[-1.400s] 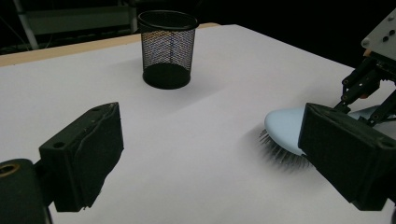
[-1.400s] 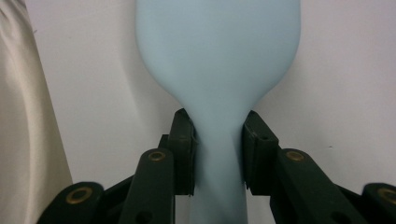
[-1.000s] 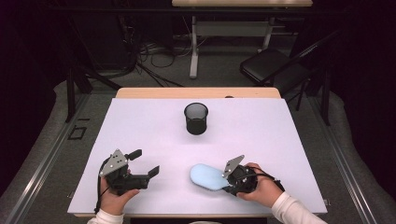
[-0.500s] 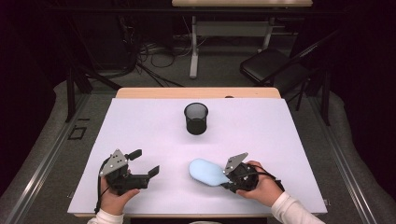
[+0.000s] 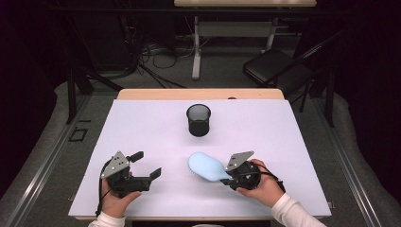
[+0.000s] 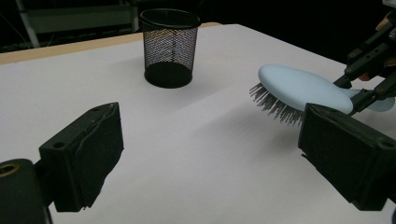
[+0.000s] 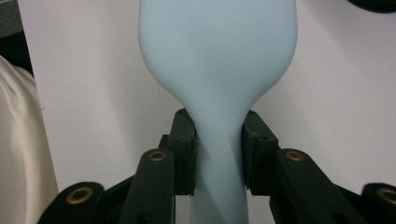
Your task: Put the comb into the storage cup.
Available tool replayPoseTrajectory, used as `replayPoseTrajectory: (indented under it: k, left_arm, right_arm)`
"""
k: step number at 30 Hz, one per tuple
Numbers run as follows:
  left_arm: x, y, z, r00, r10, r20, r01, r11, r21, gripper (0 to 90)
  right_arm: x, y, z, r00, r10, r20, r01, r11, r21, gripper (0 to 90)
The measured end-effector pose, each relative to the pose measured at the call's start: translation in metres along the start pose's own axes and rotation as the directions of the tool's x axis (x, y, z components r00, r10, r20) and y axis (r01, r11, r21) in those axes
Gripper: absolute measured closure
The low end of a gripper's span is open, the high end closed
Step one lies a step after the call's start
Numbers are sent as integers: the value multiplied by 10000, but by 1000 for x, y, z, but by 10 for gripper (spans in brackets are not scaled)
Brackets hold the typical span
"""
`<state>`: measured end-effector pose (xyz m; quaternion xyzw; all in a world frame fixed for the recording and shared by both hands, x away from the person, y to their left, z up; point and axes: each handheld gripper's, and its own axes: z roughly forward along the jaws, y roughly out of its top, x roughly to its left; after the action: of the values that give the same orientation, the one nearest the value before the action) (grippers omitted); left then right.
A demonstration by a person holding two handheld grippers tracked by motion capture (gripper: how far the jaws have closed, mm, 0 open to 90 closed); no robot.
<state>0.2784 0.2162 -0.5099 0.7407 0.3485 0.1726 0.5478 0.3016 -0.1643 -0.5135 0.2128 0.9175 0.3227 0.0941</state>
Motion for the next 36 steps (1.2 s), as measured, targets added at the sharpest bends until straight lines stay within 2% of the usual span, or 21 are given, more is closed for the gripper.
replayPoseTrajectory:
  k: [7, 22, 29, 31, 34, 36]
  left_arm:
    - [1, 0, 1, 10000, -69, 42, 69, 10000, 3, 69]
    - [2, 1, 2, 9998, -193, 95, 193, 9998, -56, 69]
    - [4, 5, 4, 9993, -369, -9, 369, 9993, -102, 68]
    - [5, 7, 4, 9992, -384, -94, 383, 9992, -103, 67]
    - [5, 10, 5, 9988, -209, -440, 211, 9998, 31, 66]
    - [5, 12, 5, 9986, -275, -449, 279, 9996, 77, 66]
  right_arm:
    - [-4, 6, -4, 9996, 194, 224, -183, 9987, -467, 688]
    - [-14, 23, -13, 9986, 41, 529, 10, 9954, -957, 688]
    - [-20, 32, -16, 9981, -72, 610, 139, 9939, -1094, 688]
    - [-22, 35, -17, 9977, -144, 655, 216, 9936, -1109, 688]
    - [-25, 40, -20, 9972, -272, 699, 343, 9941, -1024, 688]
    - [-27, 43, -22, 9964, -351, 768, 431, 9936, -1045, 688]
